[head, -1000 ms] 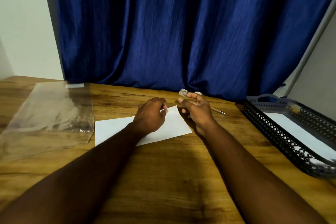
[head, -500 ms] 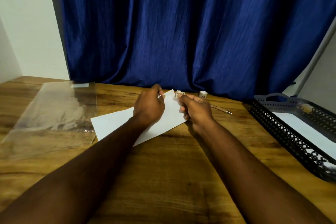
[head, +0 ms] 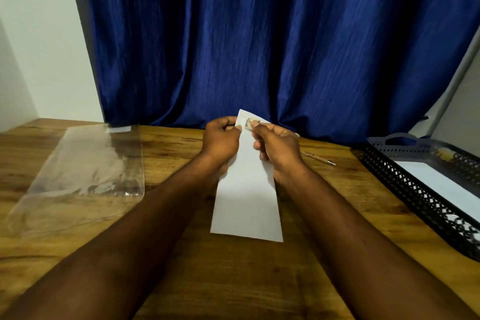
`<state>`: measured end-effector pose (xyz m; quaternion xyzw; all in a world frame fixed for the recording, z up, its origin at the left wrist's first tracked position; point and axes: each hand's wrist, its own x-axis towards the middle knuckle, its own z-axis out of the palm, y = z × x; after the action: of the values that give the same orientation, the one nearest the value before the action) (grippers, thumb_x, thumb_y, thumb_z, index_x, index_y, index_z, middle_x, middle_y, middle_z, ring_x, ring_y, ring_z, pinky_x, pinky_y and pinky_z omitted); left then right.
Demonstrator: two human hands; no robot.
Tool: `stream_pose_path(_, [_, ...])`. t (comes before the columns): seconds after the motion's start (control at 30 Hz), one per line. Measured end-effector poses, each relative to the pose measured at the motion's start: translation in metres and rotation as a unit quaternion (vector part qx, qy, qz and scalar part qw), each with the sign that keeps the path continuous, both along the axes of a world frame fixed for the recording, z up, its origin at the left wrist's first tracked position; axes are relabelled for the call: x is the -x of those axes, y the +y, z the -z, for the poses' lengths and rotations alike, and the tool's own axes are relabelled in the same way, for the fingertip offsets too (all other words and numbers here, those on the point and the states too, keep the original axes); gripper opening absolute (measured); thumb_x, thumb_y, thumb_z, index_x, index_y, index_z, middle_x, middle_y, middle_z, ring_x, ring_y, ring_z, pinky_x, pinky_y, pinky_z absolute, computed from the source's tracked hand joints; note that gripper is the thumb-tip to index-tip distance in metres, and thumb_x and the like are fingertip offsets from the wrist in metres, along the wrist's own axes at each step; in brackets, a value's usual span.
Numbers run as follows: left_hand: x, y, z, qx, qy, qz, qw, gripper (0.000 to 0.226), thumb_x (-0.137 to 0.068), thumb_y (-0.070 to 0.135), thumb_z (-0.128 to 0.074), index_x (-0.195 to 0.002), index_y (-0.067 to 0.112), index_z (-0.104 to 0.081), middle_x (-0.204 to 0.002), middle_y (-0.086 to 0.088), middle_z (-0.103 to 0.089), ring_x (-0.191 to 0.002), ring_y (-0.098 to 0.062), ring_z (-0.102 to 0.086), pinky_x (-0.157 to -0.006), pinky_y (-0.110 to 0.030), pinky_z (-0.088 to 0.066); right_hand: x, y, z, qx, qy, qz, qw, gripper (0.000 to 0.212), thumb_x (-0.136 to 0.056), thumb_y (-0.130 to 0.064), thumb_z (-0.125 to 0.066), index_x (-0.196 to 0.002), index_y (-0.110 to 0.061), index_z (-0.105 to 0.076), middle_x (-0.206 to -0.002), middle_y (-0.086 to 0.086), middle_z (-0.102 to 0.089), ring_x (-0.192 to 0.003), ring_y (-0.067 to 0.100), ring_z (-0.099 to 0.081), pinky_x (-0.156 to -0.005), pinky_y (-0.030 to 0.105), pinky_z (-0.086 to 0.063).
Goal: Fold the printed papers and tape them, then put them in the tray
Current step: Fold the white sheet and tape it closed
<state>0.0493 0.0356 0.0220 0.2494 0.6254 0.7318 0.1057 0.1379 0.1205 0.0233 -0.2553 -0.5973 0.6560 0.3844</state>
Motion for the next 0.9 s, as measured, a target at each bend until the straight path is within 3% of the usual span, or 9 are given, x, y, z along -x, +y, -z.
stream_pose_path(0.17, [-0.002,-0.001,0.012,0.006,-0.062,0.055,0.997,0.019,-0.104,0.009,-0.056,-0.102,0.011,-0.075,-0.085,-0.003,-0.079,-0.066,-0.009,-0.074,-0.056,-0.021,-0.057,0.002,0.001,0.005,-0.045,-0.019,-0.009,0.999,0.018,-0.097,-0.027,-0.078,-0.103,-0.011,-0.082,-0.081,0.000,-0.077,-0.063,0.008,-0.060,-0.047,0.014,-0.045])
stream_pose_path(0.3, [-0.004,-0.003,0.018,-0.001,-0.092,0.082,0.992,0.018,-0.105,0.014,-0.054,-0.109,0.009,-0.071,-0.090,-0.013,-0.078,-0.075,-0.025,-0.074,-0.073,-0.040,-0.062,0.002,0.001,0.010,-0.024,-0.021,0.000,0.999,0.016,-0.097,-0.029,-0.078,-0.100,-0.014,-0.082,-0.081,-0.004,-0.077,-0.064,0.006,-0.061,-0.049,0.013,-0.046])
stream_pose_path(0.5, [-0.008,-0.004,0.023,-0.005,-0.097,0.071,0.993,0.015,-0.105,0.019,-0.054,-0.102,0.016,-0.068,-0.083,-0.008,-0.077,-0.069,-0.024,-0.076,-0.064,-0.036,-0.061,0.002,-0.003,0.015,-0.038,-0.035,0.018,0.998,0.020,-0.095,-0.029,-0.079,-0.101,-0.011,-0.081,-0.080,-0.001,-0.075,-0.064,0.007,-0.063,-0.050,0.012,-0.048])
stream_pose_path(0.7, [-0.009,-0.004,0.024,-0.025,-0.085,0.069,0.994,0.008,-0.100,0.024,-0.061,-0.100,0.020,-0.068,-0.090,-0.011,-0.078,-0.077,-0.030,-0.078,-0.071,-0.046,-0.065,0.002,-0.005,0.015,-0.065,-0.038,0.033,0.997,0.022,-0.095,-0.029,-0.080,-0.108,-0.011,-0.081,-0.089,0.005,-0.078,-0.069,0.010,-0.067,-0.055,0.015,-0.050])
stream_pose_path(0.9, [-0.011,-0.005,0.023,-0.056,-0.081,0.090,0.991,0.018,-0.100,0.030,-0.060,-0.100,0.024,-0.077,-0.097,-0.010,-0.080,-0.085,-0.033,-0.079,-0.074,-0.048,-0.066,0.002,-0.005,0.016,-0.076,-0.033,0.047,0.995,0.022,-0.093,-0.030,-0.082,-0.105,-0.011,-0.080,-0.089,0.006,-0.080,-0.066,0.009,-0.068,-0.058,0.017,-0.053])
